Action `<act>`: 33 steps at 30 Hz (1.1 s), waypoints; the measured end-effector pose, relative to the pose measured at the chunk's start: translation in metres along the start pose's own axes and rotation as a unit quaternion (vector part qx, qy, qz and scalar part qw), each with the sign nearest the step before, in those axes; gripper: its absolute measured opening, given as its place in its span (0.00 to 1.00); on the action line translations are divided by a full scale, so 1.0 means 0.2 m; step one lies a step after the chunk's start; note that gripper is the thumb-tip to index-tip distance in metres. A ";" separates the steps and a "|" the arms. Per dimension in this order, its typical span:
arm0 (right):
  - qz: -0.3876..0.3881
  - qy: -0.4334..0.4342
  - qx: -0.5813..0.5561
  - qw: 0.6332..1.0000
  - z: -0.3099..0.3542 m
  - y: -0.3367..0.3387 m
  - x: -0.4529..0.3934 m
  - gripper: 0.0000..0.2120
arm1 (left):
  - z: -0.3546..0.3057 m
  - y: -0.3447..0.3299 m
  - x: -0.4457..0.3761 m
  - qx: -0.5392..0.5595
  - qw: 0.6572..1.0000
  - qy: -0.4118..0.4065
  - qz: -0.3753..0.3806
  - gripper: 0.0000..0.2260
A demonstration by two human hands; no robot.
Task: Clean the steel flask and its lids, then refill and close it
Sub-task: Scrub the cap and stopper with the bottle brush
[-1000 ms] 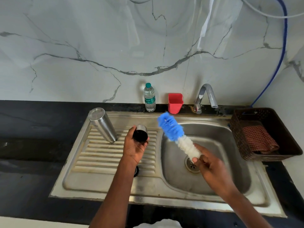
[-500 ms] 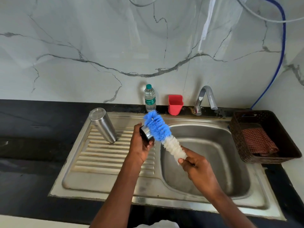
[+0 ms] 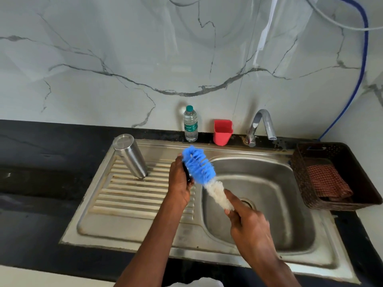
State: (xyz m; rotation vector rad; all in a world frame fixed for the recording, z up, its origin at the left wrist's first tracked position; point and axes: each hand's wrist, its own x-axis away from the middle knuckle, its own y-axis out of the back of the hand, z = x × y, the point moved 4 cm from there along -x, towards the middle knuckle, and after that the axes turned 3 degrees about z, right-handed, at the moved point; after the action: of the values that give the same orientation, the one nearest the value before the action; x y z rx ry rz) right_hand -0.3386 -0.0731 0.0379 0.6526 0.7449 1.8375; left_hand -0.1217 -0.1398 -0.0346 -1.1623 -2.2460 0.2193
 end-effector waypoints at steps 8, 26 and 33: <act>0.011 -0.045 -0.138 0.989 -0.03 0.02 -0.11 0.26 | -0.05 0.00 -0.01 -0.046 0.995 -0.089 -0.009 0.14; -0.029 -0.028 -0.091 0.995 -0.04 0.03 -0.08 0.28 | -0.04 0.01 0.05 -0.243 0.944 -0.215 -0.061 0.03; -0.030 -0.022 -0.012 0.999 -0.03 0.01 -0.03 0.28 | -0.02 -0.04 0.10 -0.118 0.984 -0.120 0.053 0.10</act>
State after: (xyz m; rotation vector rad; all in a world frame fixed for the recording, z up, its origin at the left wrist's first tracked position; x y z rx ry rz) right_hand -0.3424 -0.0816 0.0347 0.6461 0.7051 1.7702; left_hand -0.1336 -0.1286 -0.0193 -1.4493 -2.4736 0.1437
